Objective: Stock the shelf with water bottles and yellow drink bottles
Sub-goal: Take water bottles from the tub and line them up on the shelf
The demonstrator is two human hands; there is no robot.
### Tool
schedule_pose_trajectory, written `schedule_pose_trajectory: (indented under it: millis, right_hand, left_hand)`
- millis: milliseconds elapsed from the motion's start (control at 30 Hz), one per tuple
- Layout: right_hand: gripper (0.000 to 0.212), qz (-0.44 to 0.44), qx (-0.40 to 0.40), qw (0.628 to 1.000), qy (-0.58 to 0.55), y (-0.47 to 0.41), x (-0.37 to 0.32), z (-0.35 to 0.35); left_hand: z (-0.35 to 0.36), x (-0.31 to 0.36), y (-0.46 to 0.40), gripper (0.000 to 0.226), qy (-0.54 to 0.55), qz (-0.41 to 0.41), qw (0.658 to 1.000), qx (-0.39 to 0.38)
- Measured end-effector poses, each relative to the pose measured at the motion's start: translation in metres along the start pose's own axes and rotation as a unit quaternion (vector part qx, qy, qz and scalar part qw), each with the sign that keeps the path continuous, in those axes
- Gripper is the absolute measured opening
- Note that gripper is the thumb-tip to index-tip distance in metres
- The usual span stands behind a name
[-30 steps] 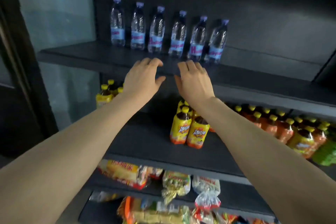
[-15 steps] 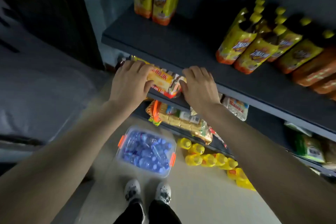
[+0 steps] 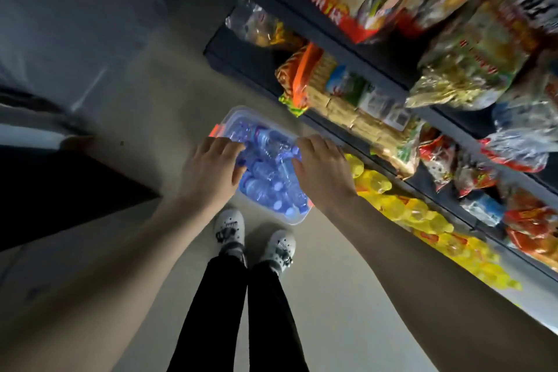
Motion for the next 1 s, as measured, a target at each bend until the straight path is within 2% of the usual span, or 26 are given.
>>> schedule_pose_trajectory:
  millis: [100, 233, 333, 467, 567, 767, 933, 1000]
  right_hand:
    - [0.035, -0.001, -0.052, 0.998, 0.032, 0.007, 0.005, 0.071]
    - [0.048, 0.052, -0.133, 0.988, 0.054, 0.022, 0.017, 0.149]
    - [0.052, 0.094, -0.198, 0.974, 0.056, 0.037, 0.027, 0.196]
    - [0.059, 0.121, -0.227, 0.966, 0.031, 0.051, 0.036, 0.246]
    - [0.066, 0.136, -0.211, 0.967, 0.035, 0.056, 0.037, 0.270]
    - [0.074, 0.170, -0.118, 0.977, -0.043, 0.060, 0.037, 0.295]
    - [0.074, 0.168, -0.073, 0.982, -0.039, 0.065, 0.039, 0.304]
    - [0.074, 0.166, -0.079, 0.982, -0.047, 0.065, 0.039, 0.304]
  left_hand:
    - [0.075, -0.010, 0.014, 0.042, 0.023, -0.011, 0.998, -0.052]
    - [0.167, -0.020, 0.028, 0.050, 0.033, -0.010, 0.992, -0.118]
    - [0.218, -0.030, 0.037, 0.049, 0.025, -0.001, 0.990, -0.137]
    - [0.271, -0.045, 0.047, 0.050, 0.013, 0.007, 0.990, -0.143]
    - [0.297, -0.053, 0.053, 0.056, 0.006, 0.010, 0.988, -0.156]
    - [0.338, -0.066, 0.069, 0.078, -0.031, 0.018, 0.986, -0.162]
    - [0.352, -0.067, 0.071, 0.079, -0.044, 0.023, 0.990, -0.133]
    - [0.353, -0.068, 0.072, 0.080, -0.041, 0.022, 0.989, -0.140]
Point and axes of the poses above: each hand's wrist, its own y-axis away from the middle knuckle, its own z-axis out of the palm, x = y × z, the point moved 1 cm from there along -y, towards the middle knuckle, and after that the axes turned 9 degrees about z, right-handed, at the moved point
